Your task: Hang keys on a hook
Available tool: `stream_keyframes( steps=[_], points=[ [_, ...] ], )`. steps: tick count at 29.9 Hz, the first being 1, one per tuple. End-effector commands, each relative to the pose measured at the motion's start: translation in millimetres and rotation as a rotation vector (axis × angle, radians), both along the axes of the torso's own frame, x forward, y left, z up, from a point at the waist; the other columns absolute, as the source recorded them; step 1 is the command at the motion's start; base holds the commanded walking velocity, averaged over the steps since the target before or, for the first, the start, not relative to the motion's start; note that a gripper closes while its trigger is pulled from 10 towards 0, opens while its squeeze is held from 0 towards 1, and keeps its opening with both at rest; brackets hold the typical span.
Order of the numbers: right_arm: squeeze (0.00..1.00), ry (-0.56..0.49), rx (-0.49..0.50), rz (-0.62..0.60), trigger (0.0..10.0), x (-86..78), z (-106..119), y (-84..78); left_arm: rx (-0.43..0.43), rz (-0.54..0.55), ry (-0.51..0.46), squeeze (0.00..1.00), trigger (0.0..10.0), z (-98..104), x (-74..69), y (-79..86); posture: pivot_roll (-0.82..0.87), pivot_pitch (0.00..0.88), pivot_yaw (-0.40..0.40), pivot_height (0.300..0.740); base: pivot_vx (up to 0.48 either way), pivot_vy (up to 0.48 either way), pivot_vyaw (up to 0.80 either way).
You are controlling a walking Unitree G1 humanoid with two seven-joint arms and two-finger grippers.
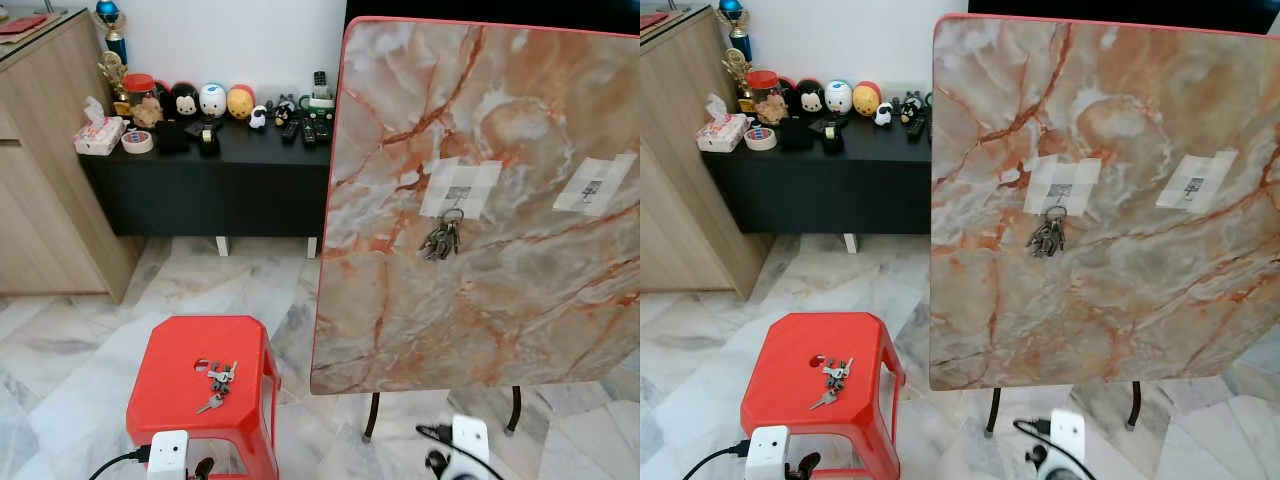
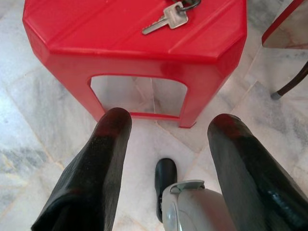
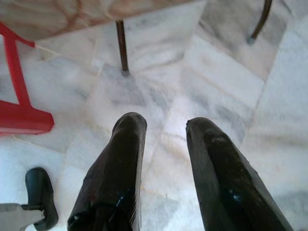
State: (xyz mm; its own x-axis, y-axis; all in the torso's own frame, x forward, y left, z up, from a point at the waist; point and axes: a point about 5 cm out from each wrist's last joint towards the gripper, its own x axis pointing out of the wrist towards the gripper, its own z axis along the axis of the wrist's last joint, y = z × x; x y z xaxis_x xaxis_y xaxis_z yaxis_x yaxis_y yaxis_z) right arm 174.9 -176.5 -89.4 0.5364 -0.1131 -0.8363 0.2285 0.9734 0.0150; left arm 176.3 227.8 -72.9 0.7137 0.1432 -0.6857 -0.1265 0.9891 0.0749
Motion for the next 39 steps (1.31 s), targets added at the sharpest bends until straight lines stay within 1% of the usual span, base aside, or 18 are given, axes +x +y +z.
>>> stream_keyframes(
  steps=[1,2,3,4,6,7,10,12,17,18,21,24,27,28,30,34,36,39],
  points=[
    [0.00,-0.033,0.007,-0.045,10.0,1.7,1.5,-2.3,-0.008,-0.002,0.021,0.00,10.0,-1.4,-1.6,0.9,0.05,0.000,-0.060,0.740,0.000,0.000,0.00],
    [0.00,-0.033,0.007,-0.045,10.0,1.7,1.5,-2.3,-0.008,-0.002,0.021,0.00,10.0,-1.4,-1.6,0.9,0.05,0.000,-0.060,0.740,0.000,0.000,0.00],
    [0.00,-0.021,0.013,-0.054,10.0,-1.7,-0.2,-1.3,-0.004,-0.010,0.026,0.00,10.0,-1.4,-2.1,2.3,0.04,0.000,-0.054,0.740,0.000,0.000,0.00],
    [0.00,0.005,0.014,-0.068,10.0,-9.7,-3.8,-1.5,0.001,-0.018,0.035,0.00,10.0,-1.7,-2.9,3.4,0.04,0.000,-0.048,0.740,0.000,0.000,0.00],
    [0.00,0.015,0.014,-0.079,10.0,-13.0,-5.2,-1.9,0.002,-0.020,0.036,0.00,10.0,-1.7,-3.2,3.8,0.04,0.000,-0.047,0.740,0.000,0.000,0.00],
    [0.00,0.033,0.017,-0.097,10.0,-20.0,-7.9,-3.2,0.002,-0.020,0.038,0.00,10.0,-1.7,-3.4,4.4,0.05,0.000,-0.048,0.740,0.000,0.000,0.00],
    [0.00,0.050,0.010,-0.091,10.0,-27.4,-10.6,-4.4,0.005,-0.024,0.049,0.00,10.0,-2.2,-3.9,4.7,0.06,0.000,-0.049,0.740,0.000,0.000,0.00],
    [0.00,0.053,0.013,-0.102,10.0,-29.1,-11.2,-4.6,0.006,-0.024,0.052,0.00,10.0,-2.4,-4.2,4.9,0.06,0.000,-0.049,0.740,0.000,0.000,0.00],
    [0.00,0.024,0.028,-0.099,10.0,-28.0,-10.2,-4.8,-0.002,-0.023,0.064,0.00,10.0,-3.8,-6.6,4.8,0.04,0.000,-0.046,0.740,0.000,0.000,0.00],
    [0.00,0.033,0.010,-0.077,10.0,-27.8,-10.2,-6.2,-0.005,-0.020,0.071,0.00,10.0,-4.5,-7.9,4.9,0.05,0.000,-0.048,0.740,0.000,0.000,0.00],
    [0.00,0.024,0.003,-0.063,10.0,-26.5,-9.3,-7.7,-0.008,-0.013,0.078,0.00,10.0,-5.4,-9.5,5.1,0.06,0.000,-0.054,0.740,0.000,0.000,0.00],
    [0.00,0.043,-0.027,-0.023,10.0,-26.6,-9.5,-9.0,-0.010,-0.003,0.082,0.00,10.0,-5.9,-10.7,5.6,0.06,0.000,-0.057,0.740,0.000,0.000,0.48],
    [0.00,0.037,-0.014,-0.027,10.0,-26.1,-9.4,-8.1,-0.011,-0.001,0.086,0.00,10.0,-6.4,-11.6,5.8,0.06,0.000,-0.057,0.740,0.000,0.480,0.80],
    [0.00,0.032,0.008,-0.030,10.0,-25.7,-9.5,-6.3,-0.011,0.000,0.089,0.00,10.0,-6.6,-12.0,5.9,0.06,0.000,-0.056,0.740,0.000,0.480,0.46],
    [0.00,0.032,0.025,-0.038,10.0,-26.0,-9.8,-4.8,-0.011,-0.001,0.091,0.00,10.0,-6.9,-12.4,5.7,0.06,0.000,-0.055,0.740,0.000,0.480,0.00],
    [0.00,0.045,0.020,-0.027,10.0,-26.9,-10.6,-2.3,-0.011,-0.002,0.099,0.00,10.0,-7.6,-13.5,5.4,0.06,0.000,-0.056,0.740,0.000,0.480,0.00],
    [0.00,0.052,0.012,0.003,10.0,-27.8,-11.1,-0.4,-0.012,-0.002,0.105,0.00,10.0,-8.3,-14.7,5.2,0.06,0.000,-0.056,0.740,0.000,0.480,0.00],
    [0.00,0.053,0.026,-0.007,10.0,-29.5,-11.7,-0.4,-0.012,-0.001,0.109,0.00,10.0,-8.8,-15.7,5.0,0.07,0.000,-0.057,0.740,0.000,0.480,0.00]
  ],
)
